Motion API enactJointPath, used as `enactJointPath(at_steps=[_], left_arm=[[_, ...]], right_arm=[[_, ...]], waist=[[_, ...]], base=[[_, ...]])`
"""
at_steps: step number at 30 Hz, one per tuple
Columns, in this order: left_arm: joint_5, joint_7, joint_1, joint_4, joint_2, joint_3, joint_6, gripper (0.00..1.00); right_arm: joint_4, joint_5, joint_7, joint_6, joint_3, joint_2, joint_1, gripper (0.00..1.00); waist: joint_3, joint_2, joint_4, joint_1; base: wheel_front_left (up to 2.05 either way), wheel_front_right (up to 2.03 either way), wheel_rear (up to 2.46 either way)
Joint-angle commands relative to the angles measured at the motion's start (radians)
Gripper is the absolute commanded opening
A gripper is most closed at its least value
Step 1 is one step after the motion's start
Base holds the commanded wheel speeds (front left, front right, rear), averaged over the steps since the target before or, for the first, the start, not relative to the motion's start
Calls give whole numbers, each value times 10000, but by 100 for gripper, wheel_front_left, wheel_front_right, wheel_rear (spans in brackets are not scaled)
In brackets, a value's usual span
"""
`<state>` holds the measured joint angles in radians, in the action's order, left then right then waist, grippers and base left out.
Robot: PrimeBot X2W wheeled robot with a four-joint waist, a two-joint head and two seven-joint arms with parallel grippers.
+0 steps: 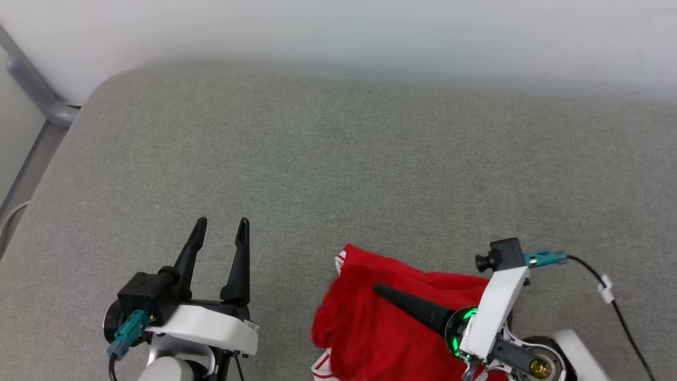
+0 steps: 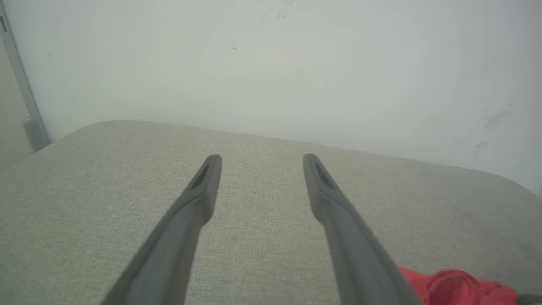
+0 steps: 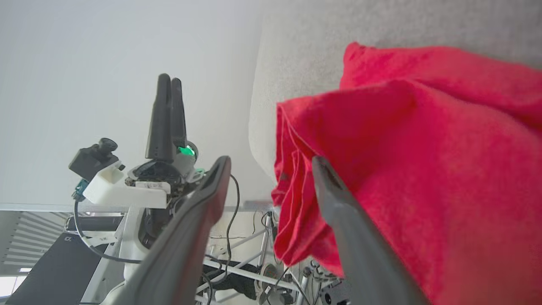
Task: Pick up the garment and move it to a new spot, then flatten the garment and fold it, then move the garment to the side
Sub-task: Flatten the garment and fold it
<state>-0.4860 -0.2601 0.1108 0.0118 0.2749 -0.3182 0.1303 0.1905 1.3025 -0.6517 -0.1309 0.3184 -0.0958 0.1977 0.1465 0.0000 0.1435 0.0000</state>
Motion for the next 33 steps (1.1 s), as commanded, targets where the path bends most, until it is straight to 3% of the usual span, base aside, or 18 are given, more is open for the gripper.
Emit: enactJointPath(at_steps=[1,7,12,19,25,33], left_arm=[[56,-70,-57,41,-1,37,-51,100],[66,-69,-282,116,83,146,-16,100],[61,-70,-517,179,93,200,117,100],[50,-70,-693,356,164,302,176,100],[205,-70,-885,448,193,431,180,100],[480,-65,-1380,348,134,573,339,100]], right_arm=[[-245,-263,350,6,67,-188,71,100],[-770,-2251,2610,6,-97,-891,128,100],[-543,-4876,4457,6,-899,-1463,-150,100],[-762,-8401,6309,6,-2655,-1214,-662,100],[-1664,-10351,7112,6,-3502,-823,-1542,100],[-3100,-11237,6896,7,-3596,-238,-2915,100]], waist=[[-183,0,-133,0],[-501,0,-446,0],[-759,0,-752,0],[-1096,0,-1089,0],[-1470,0,-1261,0],[-1786,0,-1426,0]], base=[[0,0,0],[0,0,0],[0,0,0],[0,0,0],[0,0,0],[0,0,0]])
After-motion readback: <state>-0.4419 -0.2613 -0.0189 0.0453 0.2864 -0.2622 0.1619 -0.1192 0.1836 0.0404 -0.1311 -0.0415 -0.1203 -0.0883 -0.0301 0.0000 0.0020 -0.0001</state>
